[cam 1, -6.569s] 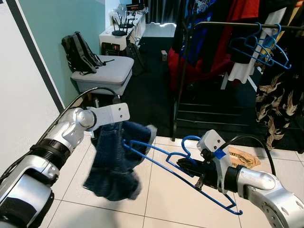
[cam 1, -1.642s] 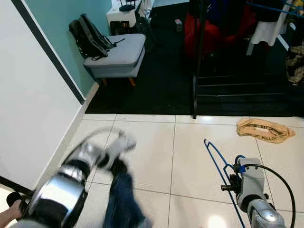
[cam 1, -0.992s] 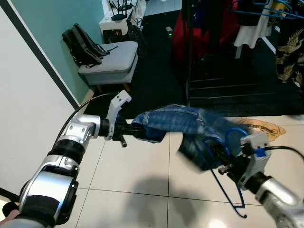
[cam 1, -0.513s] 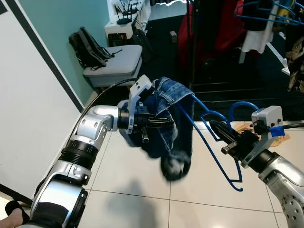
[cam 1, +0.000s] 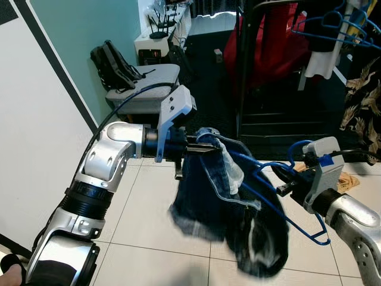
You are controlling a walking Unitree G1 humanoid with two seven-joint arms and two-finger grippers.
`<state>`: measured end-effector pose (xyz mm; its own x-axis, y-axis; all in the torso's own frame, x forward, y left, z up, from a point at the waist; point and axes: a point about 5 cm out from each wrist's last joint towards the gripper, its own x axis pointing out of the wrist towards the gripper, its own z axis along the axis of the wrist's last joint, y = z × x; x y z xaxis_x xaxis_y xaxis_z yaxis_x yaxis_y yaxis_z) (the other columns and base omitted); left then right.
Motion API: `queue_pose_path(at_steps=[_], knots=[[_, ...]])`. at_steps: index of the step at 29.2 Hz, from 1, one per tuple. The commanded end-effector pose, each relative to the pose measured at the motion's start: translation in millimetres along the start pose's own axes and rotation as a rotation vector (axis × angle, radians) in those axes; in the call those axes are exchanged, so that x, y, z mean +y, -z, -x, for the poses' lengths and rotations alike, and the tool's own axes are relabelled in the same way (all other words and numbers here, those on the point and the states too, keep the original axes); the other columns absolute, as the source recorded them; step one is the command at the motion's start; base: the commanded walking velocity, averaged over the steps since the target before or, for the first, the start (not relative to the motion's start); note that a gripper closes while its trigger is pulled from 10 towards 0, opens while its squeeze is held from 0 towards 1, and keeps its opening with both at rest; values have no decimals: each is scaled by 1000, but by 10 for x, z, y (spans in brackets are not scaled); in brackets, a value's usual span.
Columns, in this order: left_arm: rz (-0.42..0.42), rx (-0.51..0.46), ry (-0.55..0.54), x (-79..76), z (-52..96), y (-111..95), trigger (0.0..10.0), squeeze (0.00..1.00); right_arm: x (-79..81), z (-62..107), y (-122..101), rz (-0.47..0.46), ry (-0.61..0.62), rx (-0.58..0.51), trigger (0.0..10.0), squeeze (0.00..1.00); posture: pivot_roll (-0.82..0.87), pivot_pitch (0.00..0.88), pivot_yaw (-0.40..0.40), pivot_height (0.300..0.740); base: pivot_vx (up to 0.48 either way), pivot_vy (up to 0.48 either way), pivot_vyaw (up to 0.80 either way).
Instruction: Hang hanger
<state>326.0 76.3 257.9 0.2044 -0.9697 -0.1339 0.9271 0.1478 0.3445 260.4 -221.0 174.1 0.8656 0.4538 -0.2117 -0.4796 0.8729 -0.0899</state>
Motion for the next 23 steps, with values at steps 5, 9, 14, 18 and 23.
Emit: queue_pose_path(at_steps=[5, 9, 14, 18, 23], knots=[[-142, 66, -31, 18, 0, -97, 10000, 0, 272, -15, -42, 6, -203, -20, 10000, 0, -45, 0, 98, 740, 0, 0, 0], [-308, 220, 66, -125, 18, -25, 10000, 0, 456, 17, -189, 4, -407, -107, 10000, 0, -27, 0, 94, 740, 0, 0, 0], [-358, 285, 73, -131, 52, 29, 10000, 0, 470, 9, -220, 11, -432, -119, 10000, 0, -27, 0, 93, 740, 0, 0, 0], [-438, 410, 27, -63, 115, 110, 10000, 0, 438, -30, -266, 25, -426, -136, 10000, 0, -25, 0, 88, 740, 0, 0, 0], [-481, 446, -24, -3, 111, 92, 10000, 0, 405, -52, -293, 31, -413, -150, 10000, 0, -24, 0, 87, 740, 0, 0, 0]])
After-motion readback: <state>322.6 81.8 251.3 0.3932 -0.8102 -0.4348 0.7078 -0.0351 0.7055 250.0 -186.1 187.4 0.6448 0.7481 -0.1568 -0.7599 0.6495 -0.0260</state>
